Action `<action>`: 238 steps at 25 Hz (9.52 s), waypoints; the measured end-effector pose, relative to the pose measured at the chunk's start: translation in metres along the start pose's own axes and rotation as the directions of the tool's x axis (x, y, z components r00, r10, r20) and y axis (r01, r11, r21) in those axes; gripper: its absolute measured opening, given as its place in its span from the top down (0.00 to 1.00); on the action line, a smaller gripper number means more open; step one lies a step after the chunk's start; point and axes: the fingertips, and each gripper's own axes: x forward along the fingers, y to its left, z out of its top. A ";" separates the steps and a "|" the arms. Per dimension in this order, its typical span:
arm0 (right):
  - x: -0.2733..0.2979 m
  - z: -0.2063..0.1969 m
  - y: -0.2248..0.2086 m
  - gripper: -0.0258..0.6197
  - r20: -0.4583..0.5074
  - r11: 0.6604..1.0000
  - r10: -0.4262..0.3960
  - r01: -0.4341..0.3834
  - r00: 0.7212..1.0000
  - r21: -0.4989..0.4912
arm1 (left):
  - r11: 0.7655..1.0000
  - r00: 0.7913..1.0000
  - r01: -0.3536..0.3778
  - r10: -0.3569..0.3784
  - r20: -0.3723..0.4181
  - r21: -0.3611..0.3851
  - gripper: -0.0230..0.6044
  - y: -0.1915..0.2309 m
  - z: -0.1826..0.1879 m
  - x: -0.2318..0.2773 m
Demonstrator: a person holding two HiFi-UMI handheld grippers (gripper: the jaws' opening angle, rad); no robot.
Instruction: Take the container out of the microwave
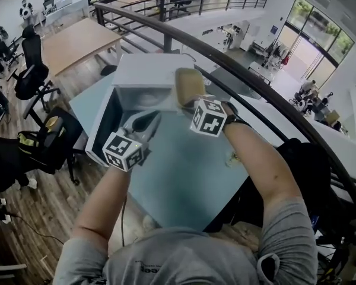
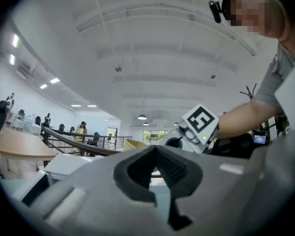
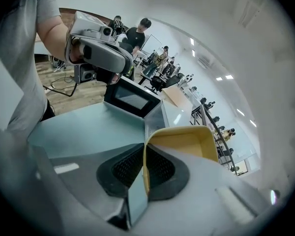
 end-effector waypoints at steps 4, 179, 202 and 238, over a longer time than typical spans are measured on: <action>-0.041 -0.013 -0.016 0.93 -0.008 0.999 -0.043 0.043 0.999 -0.002 | 1.000 1.000 0.021 -0.021 0.018 0.017 0.94 -0.019 0.032 0.020; -0.040 -0.046 0.057 0.95 -0.008 0.865 -0.162 0.146 0.987 0.480 | 0.977 0.975 0.212 -0.212 -0.065 -0.003 0.94 -0.038 -0.012 -0.019; -0.168 -0.126 0.155 0.95 0.353 0.872 -0.131 -0.062 0.926 0.486 | 0.984 0.979 -0.178 0.179 -0.100 0.023 0.94 -0.233 -0.001 -0.068; -0.116 -0.038 0.246 0.95 0.395 0.732 -0.170 -0.153 0.903 0.664 | 0.991 0.981 -0.057 0.034 -0.191 -0.118 0.94 -0.177 -0.072 -0.179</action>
